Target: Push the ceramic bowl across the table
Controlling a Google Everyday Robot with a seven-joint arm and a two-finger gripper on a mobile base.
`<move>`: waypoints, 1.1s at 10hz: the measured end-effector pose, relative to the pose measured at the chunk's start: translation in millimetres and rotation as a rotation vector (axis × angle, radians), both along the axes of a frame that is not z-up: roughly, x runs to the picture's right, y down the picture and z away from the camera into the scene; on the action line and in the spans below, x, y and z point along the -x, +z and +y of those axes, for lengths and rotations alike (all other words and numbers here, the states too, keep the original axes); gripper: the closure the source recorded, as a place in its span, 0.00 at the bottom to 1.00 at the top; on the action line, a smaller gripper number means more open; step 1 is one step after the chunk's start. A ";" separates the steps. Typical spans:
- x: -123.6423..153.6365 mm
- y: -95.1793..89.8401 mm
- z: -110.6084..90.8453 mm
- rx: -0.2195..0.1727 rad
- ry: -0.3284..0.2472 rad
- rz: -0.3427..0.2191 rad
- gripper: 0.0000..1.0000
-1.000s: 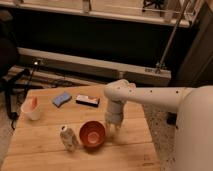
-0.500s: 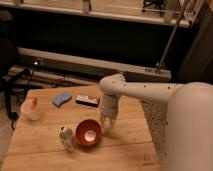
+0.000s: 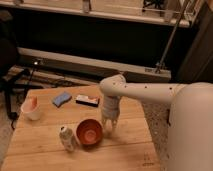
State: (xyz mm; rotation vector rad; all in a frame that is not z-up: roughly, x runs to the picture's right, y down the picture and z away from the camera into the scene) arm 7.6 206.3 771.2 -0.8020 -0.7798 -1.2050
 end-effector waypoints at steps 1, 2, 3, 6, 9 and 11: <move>4.9 -1.6 2.6 0.004 -0.003 -0.007 0.54; 15.5 -1.4 4.0 0.005 0.002 -0.009 0.54; 22.1 -1.5 6.1 0.009 0.003 -0.009 0.54; 38.2 -0.2 8.6 0.015 0.029 -0.002 0.54; 61.8 9.8 -1.0 -0.005 0.044 -0.020 0.54; 79.3 19.6 -12.3 -0.024 0.041 -0.042 0.54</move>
